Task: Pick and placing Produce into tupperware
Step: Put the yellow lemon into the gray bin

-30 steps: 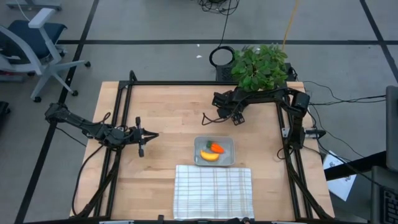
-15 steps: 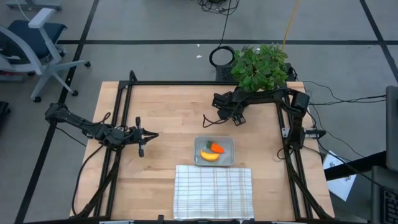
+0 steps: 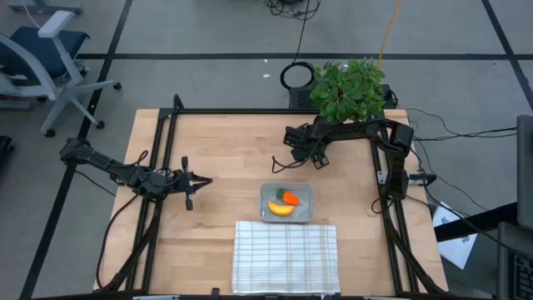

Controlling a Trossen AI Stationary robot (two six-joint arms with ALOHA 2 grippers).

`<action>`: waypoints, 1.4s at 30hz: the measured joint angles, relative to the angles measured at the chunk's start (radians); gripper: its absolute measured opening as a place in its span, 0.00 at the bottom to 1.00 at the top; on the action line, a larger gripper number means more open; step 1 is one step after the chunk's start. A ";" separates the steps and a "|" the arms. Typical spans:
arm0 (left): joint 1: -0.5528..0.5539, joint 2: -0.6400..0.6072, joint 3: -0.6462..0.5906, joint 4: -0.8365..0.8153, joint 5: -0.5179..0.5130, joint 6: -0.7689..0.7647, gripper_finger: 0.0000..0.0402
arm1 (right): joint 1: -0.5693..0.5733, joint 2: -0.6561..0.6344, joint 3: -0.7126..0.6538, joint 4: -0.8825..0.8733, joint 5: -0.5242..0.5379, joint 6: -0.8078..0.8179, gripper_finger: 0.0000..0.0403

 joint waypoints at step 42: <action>0.000 0.000 0.000 0.012 0.000 -0.022 0.06 | 0.176 -0.037 0.225 -0.036 -0.018 -0.027 0.51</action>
